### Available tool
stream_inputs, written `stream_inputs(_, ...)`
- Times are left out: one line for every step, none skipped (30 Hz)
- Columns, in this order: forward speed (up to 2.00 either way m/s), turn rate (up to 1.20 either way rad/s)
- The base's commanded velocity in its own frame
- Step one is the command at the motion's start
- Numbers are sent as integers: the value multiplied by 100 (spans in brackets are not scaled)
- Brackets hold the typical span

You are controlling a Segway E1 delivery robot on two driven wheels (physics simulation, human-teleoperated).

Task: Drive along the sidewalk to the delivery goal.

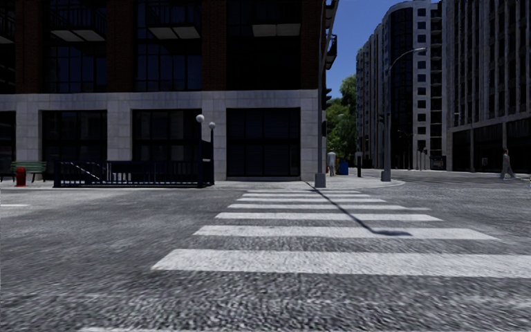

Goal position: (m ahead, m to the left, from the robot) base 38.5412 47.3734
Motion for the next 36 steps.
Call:
stream_inputs(200, 0)
stream_inputs(200, 0)
stream_inputs(200, 0)
stream_inputs(200, 0)
stream_inputs(200, 0)
stream_inputs(200, 0)
stream_inputs(200, 0)
stream_inputs(200, 0)
stream_inputs(200, 0)
stream_inputs(200, 0)
stream_inputs(200, 0)
stream_inputs(200, -13)
stream_inputs(200, -30)
stream_inputs(200, -40)
stream_inputs(200, -40)
stream_inputs(200, -43)
stream_inputs(200, -44)
stream_inputs(200, -45)
stream_inputs(200, -45)
stream_inputs(200, -45)
stream_inputs(200, -45)
stream_inputs(200, -45)
stream_inputs(200, -29)
stream_inputs(200, 0)
stream_inputs(200, 0)
stream_inputs(200, 0)
stream_inputs(200, 0)
stream_inputs(200, 0)
stream_inputs(200, 0)
stream_inputs(200, 0)
stream_inputs(200, 0)
stream_inputs(200, 0)
stream_inputs(200, 0)
stream_inputs(200, 0)
stream_inputs(200, 0)
stream_inputs(200, 0)
